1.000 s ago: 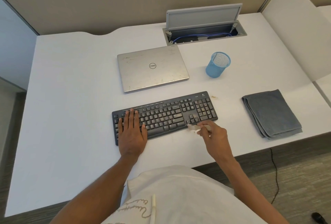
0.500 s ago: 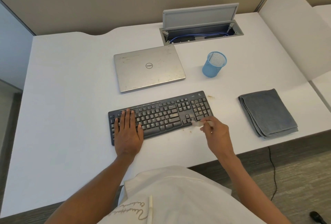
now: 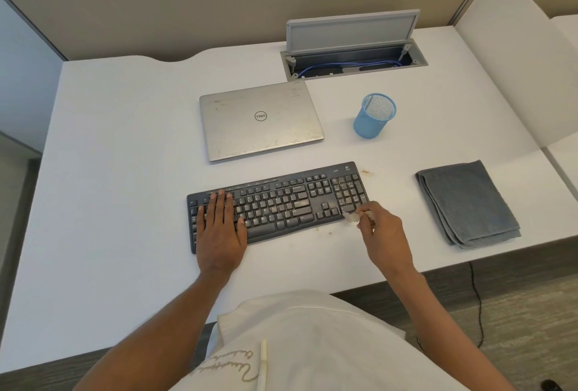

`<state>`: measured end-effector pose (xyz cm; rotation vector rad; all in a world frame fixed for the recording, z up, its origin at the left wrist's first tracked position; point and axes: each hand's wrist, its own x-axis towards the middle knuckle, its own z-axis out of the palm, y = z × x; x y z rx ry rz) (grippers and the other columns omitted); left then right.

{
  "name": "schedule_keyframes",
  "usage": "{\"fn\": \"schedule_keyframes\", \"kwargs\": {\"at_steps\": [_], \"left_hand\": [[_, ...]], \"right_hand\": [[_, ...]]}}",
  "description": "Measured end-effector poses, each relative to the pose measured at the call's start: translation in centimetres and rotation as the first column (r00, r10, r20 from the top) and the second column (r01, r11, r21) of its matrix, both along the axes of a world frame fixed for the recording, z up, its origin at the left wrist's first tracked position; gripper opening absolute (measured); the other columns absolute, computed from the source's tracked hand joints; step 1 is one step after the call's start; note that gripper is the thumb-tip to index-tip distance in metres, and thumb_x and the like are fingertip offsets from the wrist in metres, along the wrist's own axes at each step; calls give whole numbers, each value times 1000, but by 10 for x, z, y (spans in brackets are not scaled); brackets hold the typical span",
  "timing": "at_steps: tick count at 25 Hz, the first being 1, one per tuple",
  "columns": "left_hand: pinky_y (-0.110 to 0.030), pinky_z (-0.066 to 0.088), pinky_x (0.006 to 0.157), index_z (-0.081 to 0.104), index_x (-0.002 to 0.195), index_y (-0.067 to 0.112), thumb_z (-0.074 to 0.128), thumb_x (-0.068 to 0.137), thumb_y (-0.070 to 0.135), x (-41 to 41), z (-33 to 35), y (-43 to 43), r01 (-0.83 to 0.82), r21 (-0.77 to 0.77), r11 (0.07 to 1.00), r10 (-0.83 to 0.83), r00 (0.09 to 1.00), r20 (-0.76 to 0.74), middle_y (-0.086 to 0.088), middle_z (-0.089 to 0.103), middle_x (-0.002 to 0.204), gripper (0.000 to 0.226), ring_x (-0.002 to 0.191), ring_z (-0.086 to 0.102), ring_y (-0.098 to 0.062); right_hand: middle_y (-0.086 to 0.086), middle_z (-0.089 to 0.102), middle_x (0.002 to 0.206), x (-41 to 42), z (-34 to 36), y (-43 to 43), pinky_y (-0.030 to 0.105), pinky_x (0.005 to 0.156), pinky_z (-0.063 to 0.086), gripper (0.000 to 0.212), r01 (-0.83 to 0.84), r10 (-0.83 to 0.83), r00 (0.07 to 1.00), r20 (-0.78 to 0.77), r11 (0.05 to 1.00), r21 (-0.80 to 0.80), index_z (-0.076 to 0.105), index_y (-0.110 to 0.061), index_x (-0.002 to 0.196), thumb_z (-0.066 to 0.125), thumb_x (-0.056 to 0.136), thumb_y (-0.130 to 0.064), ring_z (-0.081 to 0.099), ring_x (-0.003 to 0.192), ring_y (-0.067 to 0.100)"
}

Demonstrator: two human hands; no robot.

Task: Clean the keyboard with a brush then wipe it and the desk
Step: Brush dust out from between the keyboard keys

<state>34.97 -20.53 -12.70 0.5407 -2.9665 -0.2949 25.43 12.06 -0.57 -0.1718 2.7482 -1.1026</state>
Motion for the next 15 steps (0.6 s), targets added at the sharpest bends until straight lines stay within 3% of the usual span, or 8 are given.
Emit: {"fn": "schedule_keyframes", "kwargs": {"at_steps": [3,6,8,11,13,15], "left_hand": [[-54,15,132,33,165,6,21,109,40,0,1,0,-3,-7,1000,3,1000,-8,-13,33,171,66,161,25,-30],[-54,15,132,33,164,6,22,109,40,0,1,0,-8,-4,1000,8,1000,-19,-12,34,171,66,161,25,-29],[-54,16,132,33,164,7,23,109,40,0,0,1,-8,-3,1000,8,1000,-21,-12,34,171,66,161,25,-29],[-53,16,132,34,164,7,23,109,40,1,-2,0,-15,-8,1000,15,1000,-25,-11,34,171,65,161,25,-28],[-54,18,132,36,163,7,24,109,40,0,-3,-1,-16,-6,1000,16,999,-30,-11,35,170,65,161,26,-28],[-54,18,132,37,163,7,26,108,40,0,-3,1,-12,-9,1000,12,999,-45,-11,36,170,64,160,27,-28]], "right_hand": [[-1,71,78,-16,13,-9,50,66,59,14,60,-62,998,-15,992,-115,63,-21,102,52,102,-11,71,73,24],[-8,71,77,-34,20,-31,41,65,59,15,75,-75,997,6,981,-180,65,-14,103,51,102,-9,71,71,10],[-4,71,79,-42,16,-42,42,65,58,15,32,-27,999,34,986,-161,64,-13,103,49,103,-9,70,71,10],[3,68,85,-51,6,-43,43,67,54,13,-54,54,997,53,999,-5,61,-15,103,49,105,-14,67,78,26],[4,67,86,-56,6,-40,39,69,52,14,-57,57,998,24,998,24,62,-13,101,48,105,-13,64,80,23],[4,66,80,-57,14,-40,33,61,47,14,-51,50,998,-28,997,-64,61,-13,95,50,103,-10,58,69,13]]}}
